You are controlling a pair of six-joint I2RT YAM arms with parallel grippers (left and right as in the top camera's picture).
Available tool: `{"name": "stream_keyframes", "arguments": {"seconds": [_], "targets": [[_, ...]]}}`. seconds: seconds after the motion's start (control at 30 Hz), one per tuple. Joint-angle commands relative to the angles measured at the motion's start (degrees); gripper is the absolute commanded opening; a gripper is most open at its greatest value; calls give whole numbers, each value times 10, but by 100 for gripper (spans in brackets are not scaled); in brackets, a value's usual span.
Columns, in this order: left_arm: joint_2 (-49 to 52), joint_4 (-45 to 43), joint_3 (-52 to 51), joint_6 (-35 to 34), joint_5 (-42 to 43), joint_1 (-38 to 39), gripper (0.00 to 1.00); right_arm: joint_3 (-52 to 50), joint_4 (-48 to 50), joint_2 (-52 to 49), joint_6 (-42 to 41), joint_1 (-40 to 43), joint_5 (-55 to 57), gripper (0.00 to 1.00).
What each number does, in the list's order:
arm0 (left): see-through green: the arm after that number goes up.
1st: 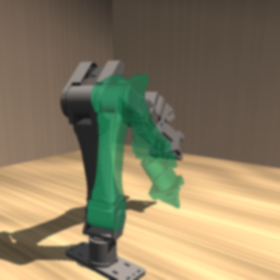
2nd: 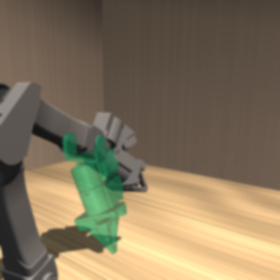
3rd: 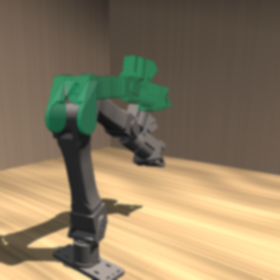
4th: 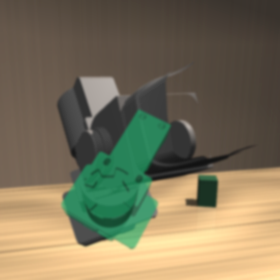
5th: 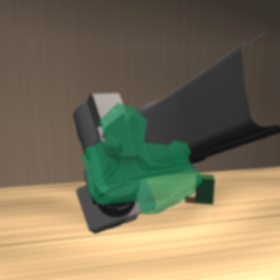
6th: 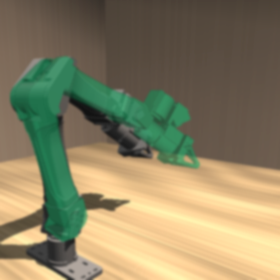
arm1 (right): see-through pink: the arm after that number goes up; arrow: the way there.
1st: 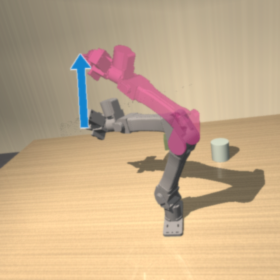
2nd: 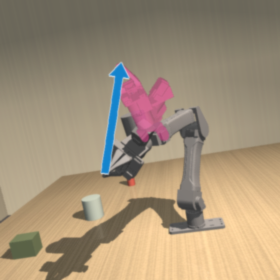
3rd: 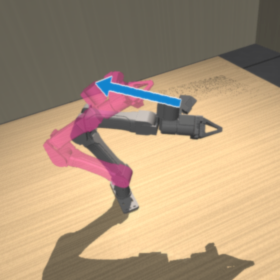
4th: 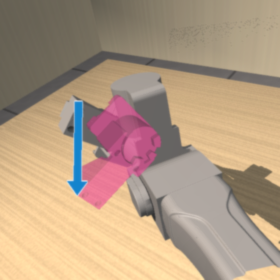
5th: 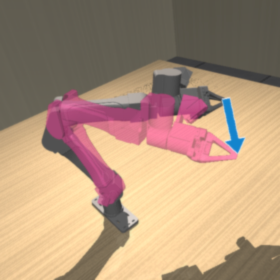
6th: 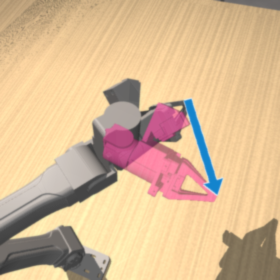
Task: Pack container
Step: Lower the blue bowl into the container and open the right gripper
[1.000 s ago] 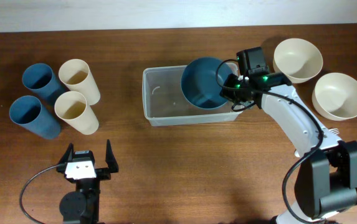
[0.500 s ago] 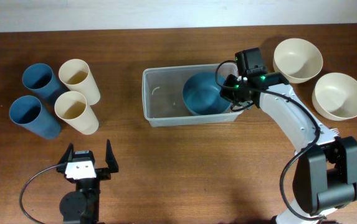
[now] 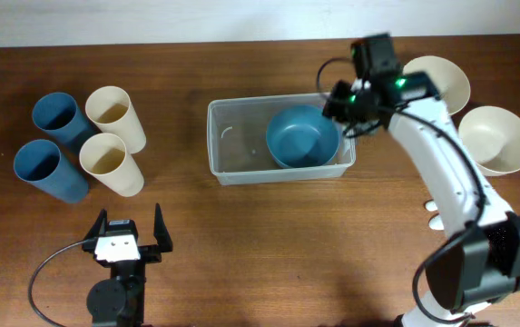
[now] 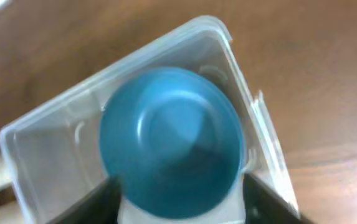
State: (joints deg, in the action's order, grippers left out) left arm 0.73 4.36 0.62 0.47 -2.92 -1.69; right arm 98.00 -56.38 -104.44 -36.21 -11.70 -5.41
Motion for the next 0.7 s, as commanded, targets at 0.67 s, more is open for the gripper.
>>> {"name": "stream_keyframes", "arguments": {"seconds": [0.67], "targets": [[-4, 3, -1, 9, 6, -2, 99, 43, -184, -7, -92, 459, 27, 99]]}}
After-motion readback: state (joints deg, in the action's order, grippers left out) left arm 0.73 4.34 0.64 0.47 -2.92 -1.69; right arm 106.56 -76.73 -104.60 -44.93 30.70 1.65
